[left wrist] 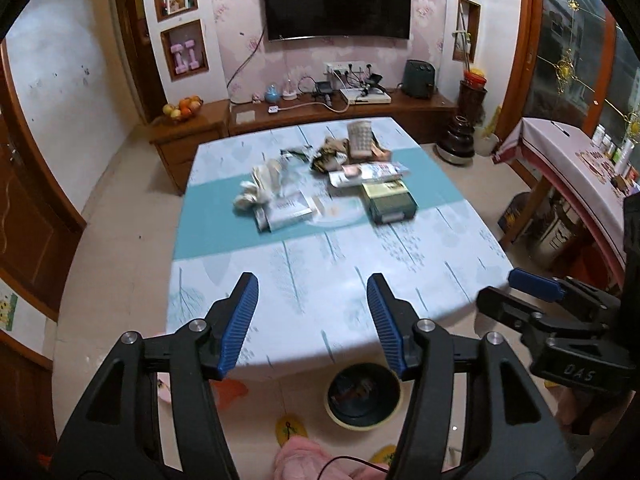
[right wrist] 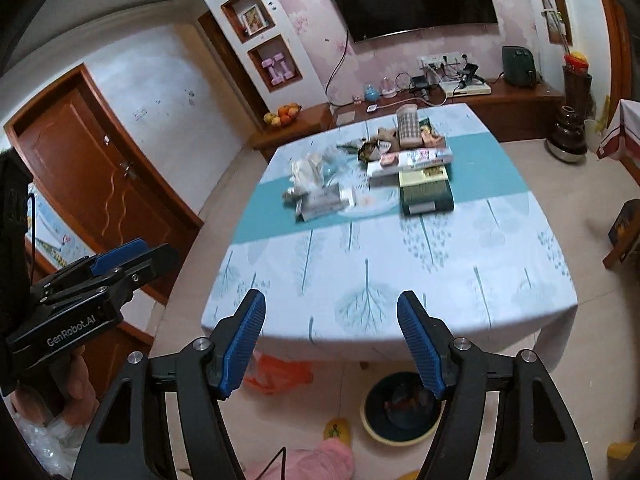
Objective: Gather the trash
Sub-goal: 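Grasp the white tissues with the left tool while the right grasps the silver earplug box, then carry the tissues and earplug box down over the trash bin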
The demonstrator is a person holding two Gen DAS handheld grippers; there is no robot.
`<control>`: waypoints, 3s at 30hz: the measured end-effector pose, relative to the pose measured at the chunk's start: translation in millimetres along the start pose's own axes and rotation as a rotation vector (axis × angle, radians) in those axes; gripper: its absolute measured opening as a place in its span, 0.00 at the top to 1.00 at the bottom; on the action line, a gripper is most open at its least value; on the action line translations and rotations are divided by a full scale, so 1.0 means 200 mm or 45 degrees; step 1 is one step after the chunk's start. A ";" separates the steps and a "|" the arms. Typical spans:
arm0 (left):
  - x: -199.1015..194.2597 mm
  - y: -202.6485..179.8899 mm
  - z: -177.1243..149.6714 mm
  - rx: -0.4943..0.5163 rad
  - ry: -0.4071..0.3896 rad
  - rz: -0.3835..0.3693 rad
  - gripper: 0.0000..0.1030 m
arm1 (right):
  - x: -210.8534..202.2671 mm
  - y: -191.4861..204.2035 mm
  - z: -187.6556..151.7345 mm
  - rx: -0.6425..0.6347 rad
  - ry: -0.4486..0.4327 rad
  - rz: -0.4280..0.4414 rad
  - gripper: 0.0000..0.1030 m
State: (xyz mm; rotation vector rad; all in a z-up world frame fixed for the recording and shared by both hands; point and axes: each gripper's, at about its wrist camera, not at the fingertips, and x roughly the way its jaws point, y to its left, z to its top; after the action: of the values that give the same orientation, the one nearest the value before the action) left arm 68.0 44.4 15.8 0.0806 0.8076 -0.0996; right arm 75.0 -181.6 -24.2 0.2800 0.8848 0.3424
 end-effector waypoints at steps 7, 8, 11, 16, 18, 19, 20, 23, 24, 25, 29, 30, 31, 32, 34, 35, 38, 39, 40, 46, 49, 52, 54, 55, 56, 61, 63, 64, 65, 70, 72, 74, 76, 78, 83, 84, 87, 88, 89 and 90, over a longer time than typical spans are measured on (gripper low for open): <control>0.27 0.24 0.27 0.000 0.003 -0.010 0.47 | 0.18 0.07 0.20 0.044 -0.046 -0.051 0.29; 0.33 0.28 0.32 0.007 0.008 -0.020 0.47 | 0.22 0.08 0.23 0.053 -0.053 -0.066 0.28; 0.55 0.41 0.45 0.031 0.046 -0.072 0.47 | 0.39 0.13 0.34 0.104 -0.066 -0.123 0.27; 1.00 0.59 0.66 0.122 0.164 -0.153 0.47 | 0.78 0.17 0.51 0.292 0.000 -0.192 0.27; 1.20 0.65 0.71 0.167 0.221 -0.188 0.47 | 0.95 0.19 0.55 0.341 0.042 -0.215 0.27; 1.28 0.66 0.73 0.178 0.239 -0.200 0.47 | 1.02 0.21 0.57 0.362 0.058 -0.229 0.27; 1.39 0.69 0.75 0.198 0.273 -0.220 0.47 | 1.09 0.21 0.59 0.384 0.067 -0.240 0.27; 1.63 0.69 0.76 0.247 0.337 -0.254 0.47 | 1.28 0.22 0.61 0.451 0.083 -0.274 0.27; 1.73 0.69 0.77 0.270 0.361 -0.268 0.47 | 1.32 0.22 0.62 0.474 0.087 -0.285 0.27; 1.79 0.68 0.76 0.283 0.379 -0.278 0.47 | 1.39 0.22 0.63 0.505 0.095 -0.303 0.27; 2.04 0.64 0.74 0.323 0.449 -0.310 0.47 | 1.53 0.17 0.64 0.582 0.117 -0.340 0.27; 2.08 0.61 0.73 0.331 0.461 -0.309 0.47 | 1.58 0.17 0.65 0.603 0.122 -0.349 0.27; 2.13 0.60 0.73 0.339 0.474 -0.305 0.47 | 1.61 0.16 0.65 0.617 0.124 -0.355 0.27; 2.17 0.59 0.72 0.346 0.486 -0.299 0.47 | 1.63 0.15 0.66 0.630 0.127 -0.362 0.27; 2.24 0.58 0.71 0.347 0.511 -0.294 0.47 | 1.70 0.14 0.67 0.654 0.139 -0.375 0.27; 2.27 0.58 0.71 0.338 0.522 -0.292 0.48 | 1.73 0.14 0.67 0.663 0.147 -0.377 0.27; 2.33 0.60 0.70 0.302 0.559 -0.314 0.66 | 1.80 0.12 0.68 0.682 0.170 -0.380 0.27; 2.36 0.62 0.70 0.278 0.574 -0.341 0.73 | 1.84 0.12 0.69 0.687 0.180 -0.378 0.27; 2.36 0.63 0.70 0.267 0.574 -0.360 0.78 | 1.87 0.12 0.69 0.692 0.188 -0.379 0.27; 2.31 0.71 0.70 0.240 0.523 -0.420 0.98 | 2.02 0.11 0.69 0.740 0.245 -0.370 0.25; 2.27 0.78 0.72 0.191 0.504 -0.423 0.98 | 2.09 0.11 0.69 0.762 0.267 -0.379 0.16; 2.23 0.86 0.74 0.159 0.476 -0.396 0.98 | 2.17 0.10 0.69 0.801 0.297 -0.396 0.14; 2.20 0.91 0.75 0.144 0.455 -0.374 0.98 | 2.23 0.09 0.70 0.840 0.319 -0.421 0.14; 2.19 0.94 0.75 0.137 0.450 -0.370 0.98 | 2.26 0.09 0.70 0.860 0.326 -0.431 0.14; 2.18 0.96 0.75 0.128 0.449 -0.367 0.98 | 2.29 0.08 0.70 0.884 0.336 -0.446 0.14; 2.16 1.05 0.74 0.078 0.461 -0.359 0.98 | 2.42 0.09 0.71 0.959 0.367 -0.513 0.12; 2.16 1.08 0.73 0.062 0.465 -0.356 0.98 | 2.46 0.11 0.72 0.958 0.381 -0.568 0.11; 2.16 1.09 0.72 0.057 0.468 -0.354 0.98 | 2.49 0.11 0.72 0.953 0.390 -0.590 0.11; 2.16 1.10 0.72 0.054 0.472 -0.353 0.98 | 2.50 0.12 0.73 0.944 0.402 -0.615 0.11; 2.16 1.11 0.69 0.041 0.490 -0.350 0.98 | 2.57 0.19 0.74 0.842 0.431 -0.716 0.11; 2.16 1.12 0.67 0.040 0.497 -0.347 0.98 | 2.57 0.21 0.74 0.809 0.434 -0.741 0.16; 2.16 1.11 0.66 0.042 0.502 -0.346 0.98 | 2.56 0.23 0.73 0.770 0.441 -0.776 0.29; 2.15 1.10 0.65 0.045 0.507 -0.348 0.98 | 2.54 0.22 0.71 0.766 0.439 -0.749 0.33; 2.14 1.09 0.64 0.052 0.510 -0.351 0.98 | 2.50 0.21 0.68 0.778 0.442 -0.716 0.35; 2.10 1.05 0.62 0.072 0.511 -0.362 0.98 | 2.37 0.13 0.60 0.798 0.433 -0.634 0.36; 2.08 1.04 0.61 0.077 0.513 -0.365 0.98 | 2.32 0.13 0.58 0.798 0.424 -0.618 0.36; 2.03 1.01 0.59 0.093 0.515 -0.369 0.98 | 2.21 0.11 0.54 0.805 0.401 -0.569 0.36; 2.01 0.99 0.58 0.097 0.515 -0.371 0.98 | 2.16 0.11 0.53 0.804 0.389 -0.549 0.36; 1.99 0.98 0.58 0.102 0.516 -0.374 0.98 | 2.12 0.10 0.53 0.800 0.377 -0.539 0.36; 1.97 0.96 0.57 0.105 0.518 -0.380 0.98 | 2.07 0.10 0.52 0.792 0.362 -0.529 0.36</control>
State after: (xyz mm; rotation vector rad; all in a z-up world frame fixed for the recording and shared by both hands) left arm 442.7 199.9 -185.0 0.0585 1.2190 -0.4082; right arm 397.4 -6.8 -245.6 0.6168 1.2917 -0.2996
